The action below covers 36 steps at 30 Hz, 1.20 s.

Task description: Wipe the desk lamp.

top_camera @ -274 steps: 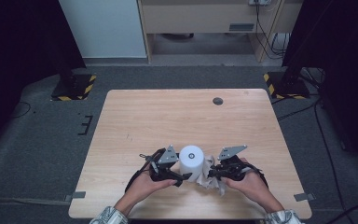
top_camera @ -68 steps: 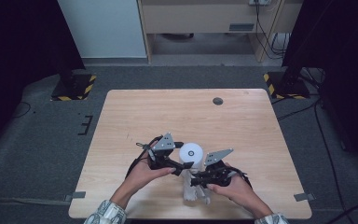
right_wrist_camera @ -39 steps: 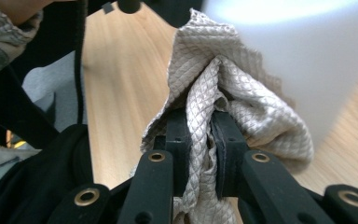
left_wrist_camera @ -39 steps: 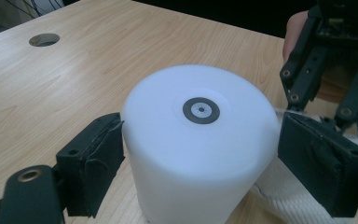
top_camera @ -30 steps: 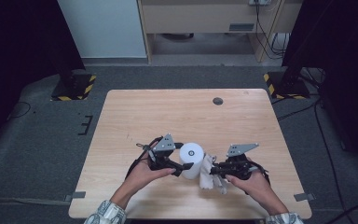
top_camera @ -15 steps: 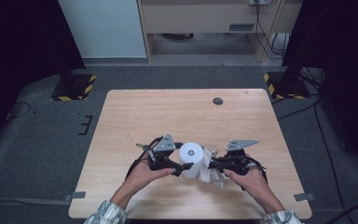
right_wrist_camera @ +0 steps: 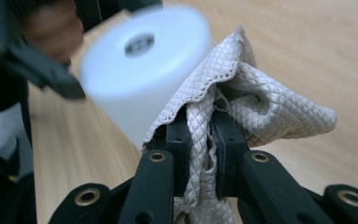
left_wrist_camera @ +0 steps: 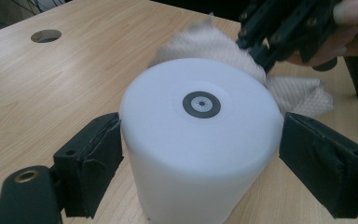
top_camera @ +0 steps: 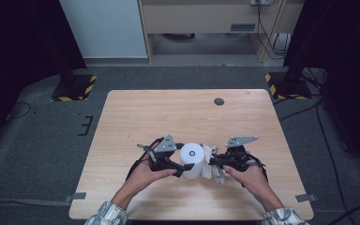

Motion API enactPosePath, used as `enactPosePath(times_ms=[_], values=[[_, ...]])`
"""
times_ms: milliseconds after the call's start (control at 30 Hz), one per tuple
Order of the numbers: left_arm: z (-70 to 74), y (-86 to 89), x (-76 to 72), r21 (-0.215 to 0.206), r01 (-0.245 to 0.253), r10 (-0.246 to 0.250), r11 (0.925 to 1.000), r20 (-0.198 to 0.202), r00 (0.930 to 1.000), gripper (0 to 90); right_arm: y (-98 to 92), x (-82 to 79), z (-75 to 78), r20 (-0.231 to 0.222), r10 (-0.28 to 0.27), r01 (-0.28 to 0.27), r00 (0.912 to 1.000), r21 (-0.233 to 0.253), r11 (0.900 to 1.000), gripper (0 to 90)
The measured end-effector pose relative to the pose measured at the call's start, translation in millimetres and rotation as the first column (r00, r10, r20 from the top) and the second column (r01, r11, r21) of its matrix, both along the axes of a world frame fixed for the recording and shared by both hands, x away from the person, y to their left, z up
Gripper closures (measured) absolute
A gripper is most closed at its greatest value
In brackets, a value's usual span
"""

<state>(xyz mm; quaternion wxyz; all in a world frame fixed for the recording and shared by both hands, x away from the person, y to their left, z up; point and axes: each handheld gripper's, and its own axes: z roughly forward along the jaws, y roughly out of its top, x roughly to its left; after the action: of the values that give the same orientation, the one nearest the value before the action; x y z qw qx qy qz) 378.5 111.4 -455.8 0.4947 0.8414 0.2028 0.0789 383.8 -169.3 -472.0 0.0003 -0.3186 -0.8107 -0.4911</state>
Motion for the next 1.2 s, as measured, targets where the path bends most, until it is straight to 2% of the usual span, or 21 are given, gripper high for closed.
enactPosePath(times_ms=[167,300,567,667,733,867,1067,1133,1200], values=[[-0.2,0.0,0.0,-0.002,0.0,0.0,1.0,-0.001,1.0,13.2,-4.3,10.2,10.9,0.007,-0.017,0.016,0.9998,0.09,0.996,79.6],[-0.3,0.0,0.1,-0.002,0.0,0.0,1.0,-0.001,1.0,13.2,-5.0,16.9,9.5,-0.011,-0.02,0.021,0.9997,0.131,0.991,79.7],[-0.3,-0.1,0.1,0.0,0.0,0.0,1.0,0.0,1.0,13.1,1.4,28.1,-7.6,-0.059,-0.017,0.022,0.9981,0.069,0.997,79.8],[-0.4,-0.2,0.1,0.0,0.0,0.0,1.0,0.0,1.0,13.0,3.5,27.7,-16.0,-0.074,-0.014,0.016,0.9972,0.027,1.0,79.8],[-0.4,-0.3,0.0,0.001,-0.001,0.001,1.0,0.0,1.0,13.0,3.3,25.6,-17.8,-0.074,-0.012,0.014,0.9971,0.018,1.0,79.8],[-0.2,-0.6,-0.5,0.004,0.0,0.0,1.0,0.001,1.0,12.9,1.6,15.6,-13.4,-0.059,0.002,-0.002,0.9982,0.013,1.0,79.9],[-0.3,-0.9,-0.3,0.005,0.001,-0.001,1.0,0.001,1.0,12.8,-3.2,-3.4,-5.7,-0.034,0.036,-0.035,0.9988,0.033,0.999,80.0],[-0.3,-0.9,-0.3,0.005,0.0,0.0,1.0,0.001,1.0,12.8,-2.7,-9.0,-5.9,-0.04,0.048,-0.047,0.998,0.04,0.998,80.0],[-0.3,-0.9,-0.3,0.006,0.0,0.0,1.0,0.001,1.0,12.6,-0.2,-13.6,-8.8,-0.046,0.071,-0.07,0.9964,0.022,0.997,80.1]])
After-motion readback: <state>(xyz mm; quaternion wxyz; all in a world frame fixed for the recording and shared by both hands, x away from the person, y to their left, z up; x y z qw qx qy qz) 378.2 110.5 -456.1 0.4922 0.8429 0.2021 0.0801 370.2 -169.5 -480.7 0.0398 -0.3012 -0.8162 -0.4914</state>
